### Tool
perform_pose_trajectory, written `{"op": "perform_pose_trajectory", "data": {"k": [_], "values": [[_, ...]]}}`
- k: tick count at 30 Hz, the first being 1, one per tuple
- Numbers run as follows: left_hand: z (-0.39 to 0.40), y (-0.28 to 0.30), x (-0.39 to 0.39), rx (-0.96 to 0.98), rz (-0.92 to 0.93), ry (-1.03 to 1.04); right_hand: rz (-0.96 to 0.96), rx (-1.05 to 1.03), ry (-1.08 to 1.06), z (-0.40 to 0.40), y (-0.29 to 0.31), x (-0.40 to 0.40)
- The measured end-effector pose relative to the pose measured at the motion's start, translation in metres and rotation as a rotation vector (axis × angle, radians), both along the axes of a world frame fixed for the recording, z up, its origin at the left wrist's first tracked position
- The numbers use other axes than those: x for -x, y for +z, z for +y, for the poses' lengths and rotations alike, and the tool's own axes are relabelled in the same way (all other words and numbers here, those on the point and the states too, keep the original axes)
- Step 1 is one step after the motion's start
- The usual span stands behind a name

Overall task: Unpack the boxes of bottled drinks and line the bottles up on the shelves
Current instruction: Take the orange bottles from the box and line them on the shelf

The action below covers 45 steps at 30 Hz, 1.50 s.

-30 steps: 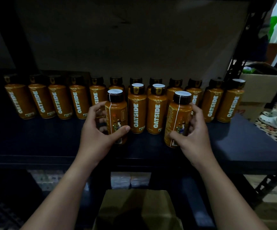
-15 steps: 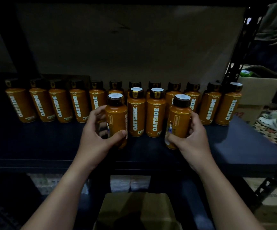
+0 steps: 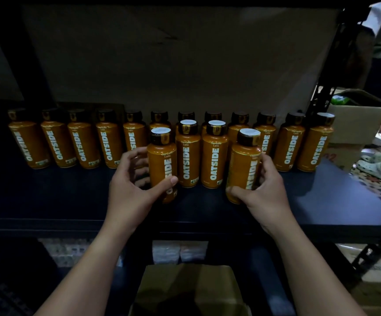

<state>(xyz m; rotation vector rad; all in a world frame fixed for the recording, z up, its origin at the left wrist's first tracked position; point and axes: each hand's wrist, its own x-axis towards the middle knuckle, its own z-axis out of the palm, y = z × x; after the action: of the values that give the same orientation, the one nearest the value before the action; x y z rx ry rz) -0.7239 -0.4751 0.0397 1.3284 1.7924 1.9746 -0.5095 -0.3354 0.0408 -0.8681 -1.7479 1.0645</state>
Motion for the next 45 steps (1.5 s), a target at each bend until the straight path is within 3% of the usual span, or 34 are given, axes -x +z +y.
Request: {"op": "perform_pose_trajectory", "data": {"k": [9, 45], "values": [[0.006, -0.001, 0.002, 0.044, -0.024, 0.000, -0.064, -0.095, -0.107, -0.003, -0.003, 0.010], [0.016, 0.000, 0.005, 0.135, -0.053, -0.035, -0.156, -0.177, -0.158, -0.005, -0.006, 0.018]]}}
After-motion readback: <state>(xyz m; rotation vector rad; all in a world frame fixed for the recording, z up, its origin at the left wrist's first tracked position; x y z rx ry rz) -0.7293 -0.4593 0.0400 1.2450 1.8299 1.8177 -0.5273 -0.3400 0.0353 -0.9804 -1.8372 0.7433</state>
